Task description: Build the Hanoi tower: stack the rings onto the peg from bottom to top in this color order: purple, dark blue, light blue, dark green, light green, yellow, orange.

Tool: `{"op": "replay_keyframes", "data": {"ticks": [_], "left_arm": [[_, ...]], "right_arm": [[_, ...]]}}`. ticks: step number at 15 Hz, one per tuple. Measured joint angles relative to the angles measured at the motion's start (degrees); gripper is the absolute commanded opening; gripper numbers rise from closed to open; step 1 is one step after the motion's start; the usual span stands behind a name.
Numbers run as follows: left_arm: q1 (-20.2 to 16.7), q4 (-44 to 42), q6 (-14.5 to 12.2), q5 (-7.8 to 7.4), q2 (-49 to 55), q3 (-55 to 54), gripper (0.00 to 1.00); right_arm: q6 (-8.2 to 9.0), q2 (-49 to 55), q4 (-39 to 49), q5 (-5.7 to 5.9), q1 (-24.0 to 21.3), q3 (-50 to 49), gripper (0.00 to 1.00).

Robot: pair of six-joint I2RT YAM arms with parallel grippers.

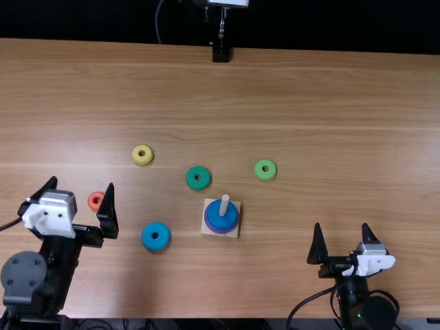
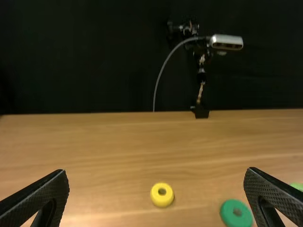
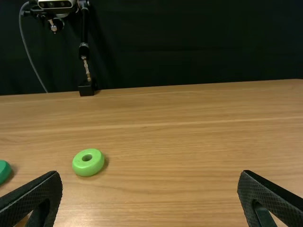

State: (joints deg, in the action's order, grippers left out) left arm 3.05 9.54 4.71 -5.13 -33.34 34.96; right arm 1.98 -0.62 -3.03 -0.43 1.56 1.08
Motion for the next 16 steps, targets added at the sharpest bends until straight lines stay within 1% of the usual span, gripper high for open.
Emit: {"op": "replay_keyframes", "data": {"ticks": [2, 4, 6, 7, 9, 10, 11, 12, 13, 14, 15, 16], "left_arm": [[0.1, 10.0, 0.0, -2.95, -6.7, 4.5, 1.00], [1.8, 16.9, 0.0, -4.70, -14.5, 7.3, 1.00], [3.1, 18.9, 0.0, -5.77, -20.2, 9.0, 1.00], [4.4, 18.9, 0.0, -5.73, -23.5, 10.1, 1.00], [8.9, 19.4, 0.0, -5.38, -28.5, 11.1, 1.00], [11.5, 19.8, 0.0, -3.87, -30.7, 11.2, 1.00], [13.9, 20.2, -0.4, -1.29, -32.5, 11.2, 1.00], [16.2, 20.1, -2.1, 1.40, -33.8, 11.2, 1.00], [18.5, 20.1, -4.5, 3.69, -35.2, 11.2, 1.00], [20.0, 20.1, -6.2, 4.96, -36.5, 11.2, 1.00], [20.6, 20.2, -7.7, 5.70, -38.2, 11.2, 1.00], [20.6, 20.3, -8.4, 6.27, -39.4, 11.2, 1.00]], "right_arm": [[0.00, 0.0, 0.0, 0.04, 0.0, 0.0, 1.00], [0.02, 0.0, 0.0, 0.02, 0.0, 0.0, 1.00], [0.02, 0.0, 0.0, 0.02, 0.0, 0.0, 1.00], [0.02, 0.0, 0.0, 0.02, 0.0, 0.0, 1.00], [0.02, 0.0, 0.0, 0.00, 0.0, 0.0, 1.00], [0.00, 0.0, 0.0, 0.02, 0.0, 0.0, 1.00], [0.00, 0.0, 0.0, 0.02, 0.0, 0.0, 1.00], [0.02, 0.0, 0.0, 0.02, 0.0, 0.0, 1.00], [0.00, 0.0, 0.0, 0.02, 0.0, 0.0, 1.00], [0.00, 0.0, 0.0, 0.02, 0.0, 0.0, 1.00], [0.00, 0.0, 0.0, 0.02, 0.0, 0.0, 1.00], [0.00, 0.0, 0.0, 0.02, 0.0, 0.0, 1.00]]}}
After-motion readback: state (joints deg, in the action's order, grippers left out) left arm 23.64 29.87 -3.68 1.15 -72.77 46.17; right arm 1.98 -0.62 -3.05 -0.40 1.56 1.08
